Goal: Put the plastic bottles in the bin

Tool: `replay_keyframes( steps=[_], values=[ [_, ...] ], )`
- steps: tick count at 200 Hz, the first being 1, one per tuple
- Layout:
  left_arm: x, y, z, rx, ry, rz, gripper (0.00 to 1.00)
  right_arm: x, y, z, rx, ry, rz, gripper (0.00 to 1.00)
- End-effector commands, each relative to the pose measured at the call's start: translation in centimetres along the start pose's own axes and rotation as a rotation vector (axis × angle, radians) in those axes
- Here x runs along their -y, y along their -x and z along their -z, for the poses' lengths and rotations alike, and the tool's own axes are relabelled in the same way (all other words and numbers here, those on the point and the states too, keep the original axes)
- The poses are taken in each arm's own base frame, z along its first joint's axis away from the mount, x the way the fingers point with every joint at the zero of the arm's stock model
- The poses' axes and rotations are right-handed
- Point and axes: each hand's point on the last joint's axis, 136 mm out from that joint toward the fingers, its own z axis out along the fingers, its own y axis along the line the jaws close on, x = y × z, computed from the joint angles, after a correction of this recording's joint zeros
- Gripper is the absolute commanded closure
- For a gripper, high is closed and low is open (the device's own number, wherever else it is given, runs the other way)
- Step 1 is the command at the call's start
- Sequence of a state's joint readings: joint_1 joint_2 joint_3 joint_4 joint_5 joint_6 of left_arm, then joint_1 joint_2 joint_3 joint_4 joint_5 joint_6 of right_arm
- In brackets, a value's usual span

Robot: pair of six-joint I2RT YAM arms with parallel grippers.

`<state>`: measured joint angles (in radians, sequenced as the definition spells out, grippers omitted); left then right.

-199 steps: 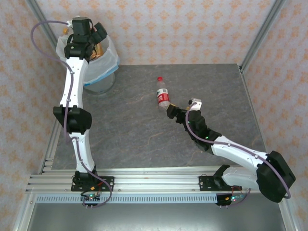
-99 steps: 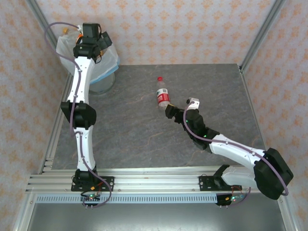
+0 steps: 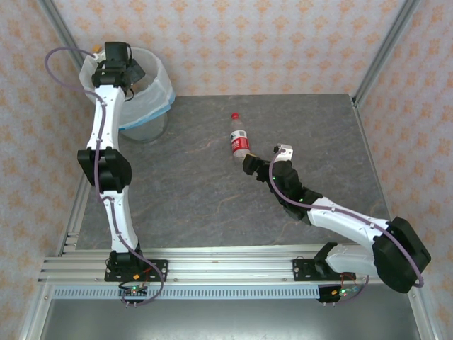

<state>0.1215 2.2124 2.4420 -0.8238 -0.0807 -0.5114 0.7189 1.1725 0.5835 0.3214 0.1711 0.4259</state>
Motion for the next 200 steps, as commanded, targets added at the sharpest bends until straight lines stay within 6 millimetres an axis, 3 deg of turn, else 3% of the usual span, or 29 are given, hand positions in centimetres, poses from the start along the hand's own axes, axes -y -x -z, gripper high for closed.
replay_keyframes(
  steps=[1,28,48,99,102,110,137,142,185,200],
  values=[
    [5.1,2.0,4.3,0.026,-0.279,-0.049,0.04,-0.6,1.0,-0.1,0.015,0.009,-0.010,0.01],
    [8.3,1.8,6.2,0.017,-0.477,-0.101,0.04,-0.4,0.9,-0.1,0.017,0.004,-0.012,0.01],
    [9.2,1.3,6.8,-0.004,-0.534,-0.114,0.06,-0.5,1.0,-0.1,0.020,0.005,-0.014,0.01],
    [5.3,3.1,8.3,0.129,-0.365,-0.012,0.04,-0.2,0.4,-0.6,0.003,-0.009,0.002,0.01],
    [5.1,3.7,9.4,0.153,-0.366,-0.005,0.03,-0.2,0.3,-0.6,0.000,-0.010,0.003,0.01],
    [4.5,3.8,9.7,0.167,-0.343,-0.002,0.03,-0.1,0.2,-0.7,0.000,-0.013,0.004,0.01],
    [4.4,2.3,9.2,0.086,-0.324,-0.085,0.03,-0.3,0.1,-0.9,-0.008,-0.008,0.010,0.01],
    [4.4,1.2,7.8,0.044,-0.314,-0.112,0.03,-0.4,0.0,-1.0,-0.012,-0.006,0.014,0.01],
    [5.6,-2.5,5.4,-0.070,-0.338,-0.358,0.02,-0.4,-0.2,-1.2,-0.023,-0.011,0.018,0.01],
    [5.1,-3.5,4.2,-0.075,-0.254,-0.455,0.02,-0.4,-0.3,-1.3,-0.029,-0.013,0.019,0.01]
  ],
)
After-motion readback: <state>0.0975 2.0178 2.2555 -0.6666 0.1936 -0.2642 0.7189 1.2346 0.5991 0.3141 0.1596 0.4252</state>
